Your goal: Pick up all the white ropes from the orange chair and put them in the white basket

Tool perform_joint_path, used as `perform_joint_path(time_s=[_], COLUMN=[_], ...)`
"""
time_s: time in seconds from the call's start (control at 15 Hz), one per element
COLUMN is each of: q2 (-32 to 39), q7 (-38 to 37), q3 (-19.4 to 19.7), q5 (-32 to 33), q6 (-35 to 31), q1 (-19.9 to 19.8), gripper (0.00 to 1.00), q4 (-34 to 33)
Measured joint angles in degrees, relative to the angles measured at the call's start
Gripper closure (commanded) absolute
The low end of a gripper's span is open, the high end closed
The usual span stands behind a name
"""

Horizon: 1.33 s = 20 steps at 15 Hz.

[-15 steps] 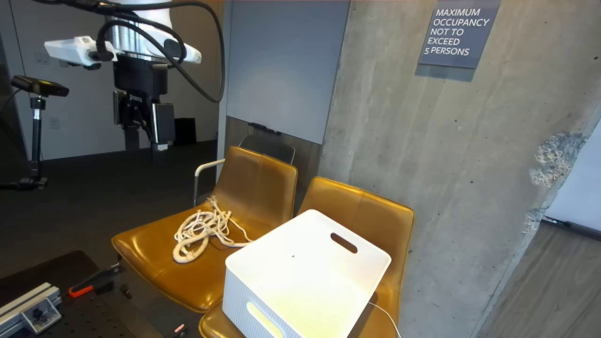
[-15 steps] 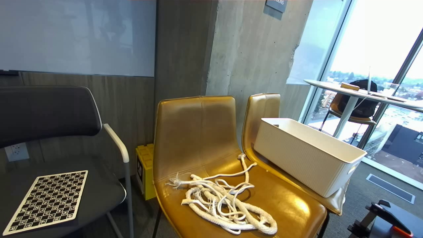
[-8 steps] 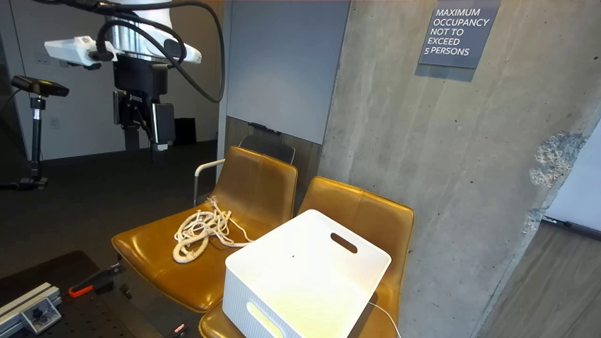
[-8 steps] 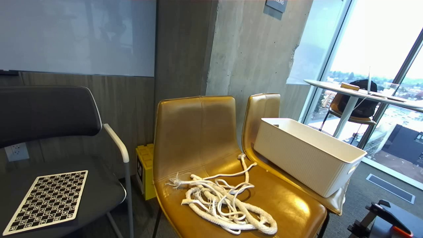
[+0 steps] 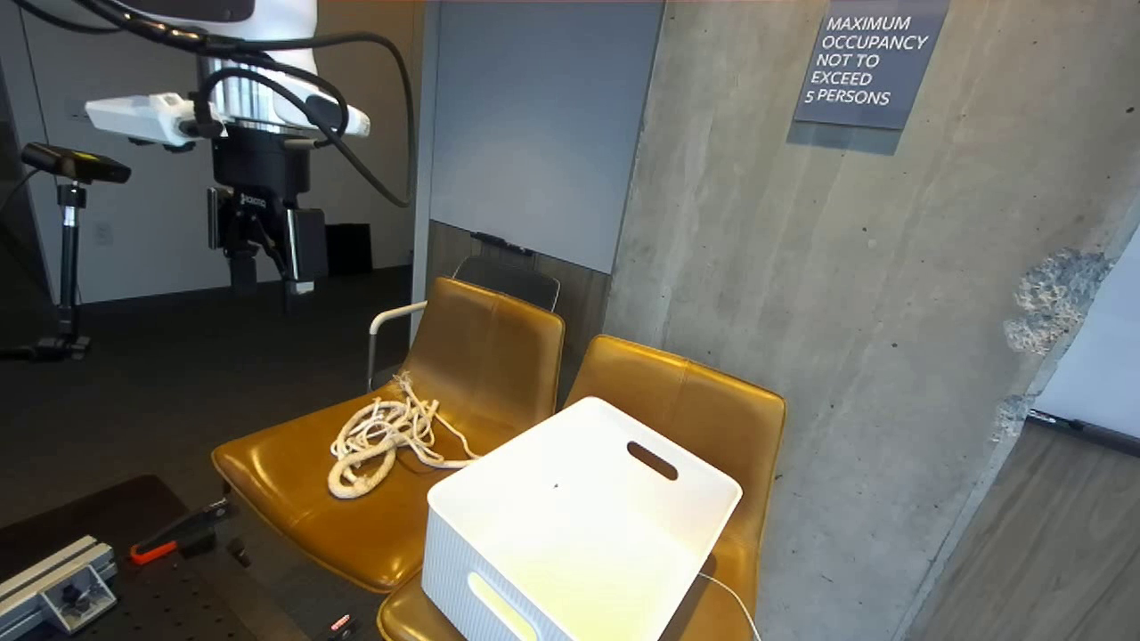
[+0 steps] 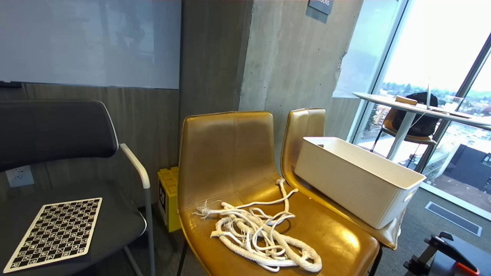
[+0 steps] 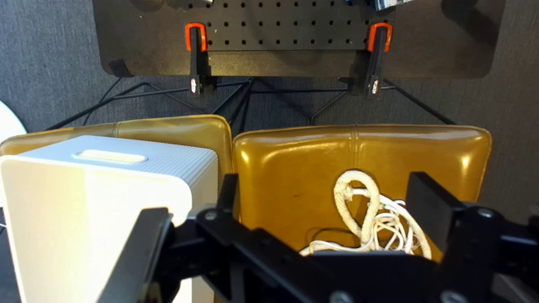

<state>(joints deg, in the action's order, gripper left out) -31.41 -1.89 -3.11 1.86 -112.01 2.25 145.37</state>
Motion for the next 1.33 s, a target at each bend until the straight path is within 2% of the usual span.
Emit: perform_joint_path(time_s=[0.33, 0.6, 0.87, 1.13, 1.33], q2=[7.76, 16.94, 30.78, 45.75, 56.43], q7=[-0.08, -0.06, 0.0, 0.39, 0.81], q3=[-4.95, -7.17, -7.86, -7.79, -6.99], q5=[0.32, 1.53, 5.12, 9.03, 12.22], q6=[-9.95, -18.09, -22.17, -22.26, -22.21], q1=[3.58, 4.95, 5.62, 6.46, 8.59], gripper=[0.0, 0.0, 0.0, 0.0, 0.0], q4=[0.5, -3.49, -13.57, -26.76, -36.05])
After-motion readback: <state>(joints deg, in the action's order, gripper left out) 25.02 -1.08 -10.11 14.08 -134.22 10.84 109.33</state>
